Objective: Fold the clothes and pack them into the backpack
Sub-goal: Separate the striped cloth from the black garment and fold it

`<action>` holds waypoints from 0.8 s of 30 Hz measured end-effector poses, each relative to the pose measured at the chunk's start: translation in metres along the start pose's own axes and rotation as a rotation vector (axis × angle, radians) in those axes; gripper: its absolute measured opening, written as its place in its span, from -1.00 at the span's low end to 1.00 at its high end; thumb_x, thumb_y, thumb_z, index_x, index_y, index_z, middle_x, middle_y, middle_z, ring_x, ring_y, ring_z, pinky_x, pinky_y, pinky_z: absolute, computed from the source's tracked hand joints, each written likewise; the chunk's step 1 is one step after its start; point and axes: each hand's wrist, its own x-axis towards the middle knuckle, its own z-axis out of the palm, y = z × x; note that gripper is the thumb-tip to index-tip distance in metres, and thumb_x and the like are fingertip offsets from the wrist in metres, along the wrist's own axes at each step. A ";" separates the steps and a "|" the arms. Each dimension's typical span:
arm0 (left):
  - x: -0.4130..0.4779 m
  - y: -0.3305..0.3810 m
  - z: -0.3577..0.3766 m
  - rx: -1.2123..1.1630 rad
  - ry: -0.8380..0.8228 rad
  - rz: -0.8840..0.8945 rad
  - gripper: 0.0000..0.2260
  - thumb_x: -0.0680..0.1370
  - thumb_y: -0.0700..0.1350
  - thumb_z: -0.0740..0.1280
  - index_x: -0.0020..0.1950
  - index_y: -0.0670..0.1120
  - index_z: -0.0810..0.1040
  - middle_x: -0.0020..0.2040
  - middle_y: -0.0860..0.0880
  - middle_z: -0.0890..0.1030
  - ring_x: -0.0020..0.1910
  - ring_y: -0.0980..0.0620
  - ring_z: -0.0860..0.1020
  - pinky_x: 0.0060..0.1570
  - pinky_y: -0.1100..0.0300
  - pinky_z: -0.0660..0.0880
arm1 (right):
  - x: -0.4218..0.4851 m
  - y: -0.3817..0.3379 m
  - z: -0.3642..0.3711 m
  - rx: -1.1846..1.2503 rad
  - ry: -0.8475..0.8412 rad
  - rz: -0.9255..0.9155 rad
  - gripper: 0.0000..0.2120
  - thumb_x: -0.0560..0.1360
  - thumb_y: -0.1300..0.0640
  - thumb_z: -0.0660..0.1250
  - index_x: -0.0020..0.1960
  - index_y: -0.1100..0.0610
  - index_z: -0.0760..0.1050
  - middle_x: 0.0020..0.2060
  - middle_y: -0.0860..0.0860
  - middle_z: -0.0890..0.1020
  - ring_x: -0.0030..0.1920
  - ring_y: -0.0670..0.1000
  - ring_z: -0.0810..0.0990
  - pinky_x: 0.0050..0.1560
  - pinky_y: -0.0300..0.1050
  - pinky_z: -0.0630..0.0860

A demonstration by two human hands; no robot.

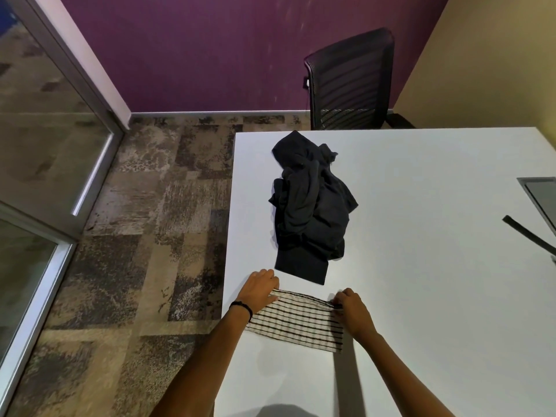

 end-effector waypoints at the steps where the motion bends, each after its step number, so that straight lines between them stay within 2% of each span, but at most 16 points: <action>1: -0.001 0.001 -0.001 -0.029 -0.003 -0.009 -0.76 0.59 -0.03 0.24 0.20 -0.11 0.46 0.20 -0.09 0.48 0.20 -0.04 0.41 0.24 0.19 0.26 | -0.001 -0.001 -0.001 0.019 -0.015 0.023 -0.88 0.49 0.20 0.29 0.02 0.11 0.51 0.03 0.04 0.53 0.01 0.02 0.50 -0.14 -0.27 0.32; 3: -0.005 0.004 -0.005 -0.108 -0.019 -0.025 -0.78 0.58 -0.04 0.25 0.17 -0.12 0.45 0.16 -0.09 0.53 0.17 -0.06 0.45 0.25 0.18 0.26 | -0.002 -0.005 -0.007 0.077 -0.012 0.053 -0.92 0.49 0.20 0.25 -0.10 0.03 0.43 -0.06 0.01 0.56 -0.08 0.01 0.51 -0.26 -0.24 0.31; 6: -0.011 0.010 -0.012 -0.246 -0.079 -0.021 -0.65 0.57 -0.02 0.27 0.33 -0.07 0.36 0.22 -0.09 0.55 0.23 -0.07 0.43 0.33 0.13 0.21 | 0.000 -0.010 -0.017 0.199 0.047 0.009 -0.85 0.47 0.27 0.26 -0.13 0.02 0.40 -0.14 -0.04 0.56 -0.14 -0.01 0.50 -0.29 -0.36 0.30; 9: -0.010 0.014 -0.017 -0.436 -0.155 -0.024 -0.49 0.53 0.02 0.34 0.44 0.01 0.27 0.23 -0.11 0.53 0.22 -0.07 0.48 0.27 0.12 0.35 | 0.003 -0.018 -0.029 0.328 0.115 -0.037 -0.79 0.48 0.31 0.29 0.08 0.10 0.47 -0.10 -0.07 0.53 -0.10 -0.01 0.51 -0.20 -0.43 0.33; 11: -0.005 0.016 -0.018 -0.550 -0.194 -0.010 -0.52 0.51 -0.02 0.38 0.39 0.01 0.33 0.22 -0.12 0.53 0.16 -0.04 0.51 0.19 0.14 0.43 | 0.007 -0.024 -0.037 0.419 0.161 -0.078 -0.71 0.47 0.35 0.30 0.15 0.15 0.48 -0.07 -0.04 0.54 -0.07 -0.01 0.52 -0.11 -0.44 0.36; 13: -0.002 0.019 -0.019 -0.629 -0.196 -0.017 -0.52 0.50 -0.05 0.39 0.38 0.02 0.34 0.21 -0.12 0.53 0.09 0.00 0.51 0.17 0.17 0.45 | 0.010 -0.032 -0.044 0.504 0.193 -0.115 -0.69 0.45 0.39 0.29 0.16 0.16 0.49 -0.02 -0.03 0.55 -0.04 -0.02 0.54 -0.02 -0.39 0.40; 16: 0.001 0.022 -0.018 -0.674 -0.159 0.005 -0.46 0.49 -0.09 0.40 0.42 0.00 0.29 0.29 -0.09 0.48 0.22 -0.01 0.48 0.22 0.19 0.40 | 0.013 -0.040 -0.053 0.573 0.217 -0.192 -0.71 0.43 0.32 0.29 0.11 0.09 0.50 0.01 -0.08 0.57 -0.01 -0.19 0.55 0.05 -0.41 0.44; 18: 0.002 0.023 -0.016 -0.631 -0.079 0.015 -0.42 0.48 -0.11 0.41 0.44 -0.01 0.27 0.29 -0.10 0.41 0.25 -0.01 0.42 0.24 0.21 0.36 | 0.015 -0.044 -0.057 0.577 0.202 -0.221 -0.68 0.41 0.36 0.30 0.08 0.06 0.52 -0.01 -0.11 0.58 0.00 -0.29 0.54 0.04 -0.45 0.45; 21: 0.006 0.022 -0.014 -0.608 0.021 -0.018 -0.53 0.45 -0.14 0.43 0.34 -0.08 0.42 0.24 -0.10 0.38 0.23 0.00 0.38 0.26 0.22 0.34 | 0.017 -0.049 -0.061 0.579 0.194 -0.257 -0.66 0.42 0.42 0.31 0.07 0.06 0.53 -0.03 -0.18 0.57 0.01 -0.33 0.52 0.02 -0.49 0.44; 24: 0.008 0.021 -0.017 -0.722 -0.089 -0.041 -0.67 0.47 -0.15 0.41 0.20 -0.12 0.45 0.19 -0.09 0.48 0.17 0.00 0.48 0.23 0.14 0.44 | 0.019 -0.053 -0.063 0.603 0.210 -0.293 -0.66 0.42 0.42 0.30 0.07 0.06 0.53 -0.03 -0.20 0.56 0.01 -0.32 0.52 0.02 -0.49 0.44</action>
